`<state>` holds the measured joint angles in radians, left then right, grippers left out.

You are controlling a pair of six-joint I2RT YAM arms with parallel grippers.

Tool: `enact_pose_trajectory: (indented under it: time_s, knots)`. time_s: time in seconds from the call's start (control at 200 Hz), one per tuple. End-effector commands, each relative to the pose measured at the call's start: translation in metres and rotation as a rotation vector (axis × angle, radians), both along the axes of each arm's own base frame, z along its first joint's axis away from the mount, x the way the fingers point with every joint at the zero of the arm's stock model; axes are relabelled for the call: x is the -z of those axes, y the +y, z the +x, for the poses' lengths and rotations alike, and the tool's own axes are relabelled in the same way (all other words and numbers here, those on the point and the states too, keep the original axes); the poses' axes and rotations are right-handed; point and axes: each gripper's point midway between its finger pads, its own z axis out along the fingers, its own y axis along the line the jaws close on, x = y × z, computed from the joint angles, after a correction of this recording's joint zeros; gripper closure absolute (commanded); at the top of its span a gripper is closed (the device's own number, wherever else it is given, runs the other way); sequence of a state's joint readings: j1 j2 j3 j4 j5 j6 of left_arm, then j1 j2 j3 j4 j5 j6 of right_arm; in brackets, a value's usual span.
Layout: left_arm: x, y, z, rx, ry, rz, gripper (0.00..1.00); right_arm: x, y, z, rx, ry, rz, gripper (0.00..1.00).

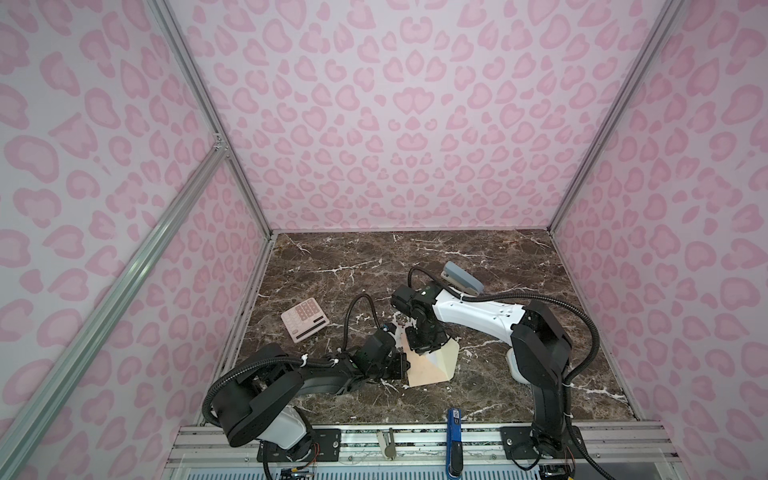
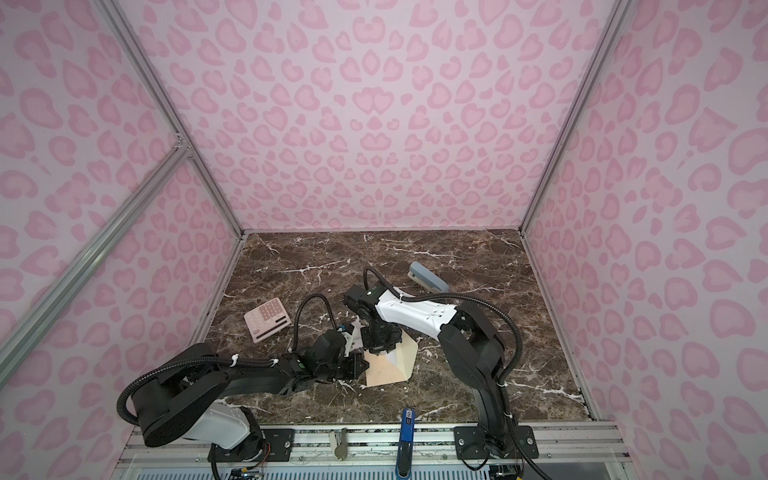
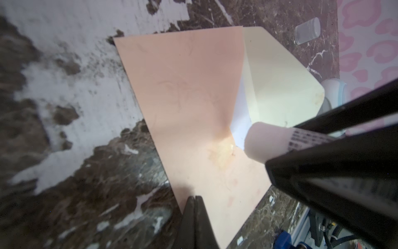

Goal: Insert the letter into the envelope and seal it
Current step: 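Rub the white glue stick along the envelope crease with the right gripper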

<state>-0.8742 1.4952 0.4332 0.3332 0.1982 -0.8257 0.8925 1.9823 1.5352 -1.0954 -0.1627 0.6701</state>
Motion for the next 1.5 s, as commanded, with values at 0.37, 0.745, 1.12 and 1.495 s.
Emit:
enact_pose_trajectory:
  time_s: [0.37, 0.745, 1.12, 1.495]
  knots:
    - [0.012, 0.010, -0.008, 0.007, 0.048, 0.071, 0.96, 0.023, 0.012, -0.009, -0.028, 0.056, -0.022, 0.97]
    - [0.012, 0.010, -0.008, 0.009, 0.048, 0.070, 0.96, 0.029, 0.006, -0.004, -0.025, 0.046, -0.053, 0.97]
    - [0.013, 0.010, -0.009, 0.010, 0.051, 0.070, 0.96, 0.039, -0.009, -0.004, -0.030, 0.040, -0.127, 0.98]
    - [0.013, 0.011, -0.010, 0.007, 0.052, 0.069, 0.96, 0.042, -0.022, -0.002, -0.024, 0.032, -0.174, 0.98]
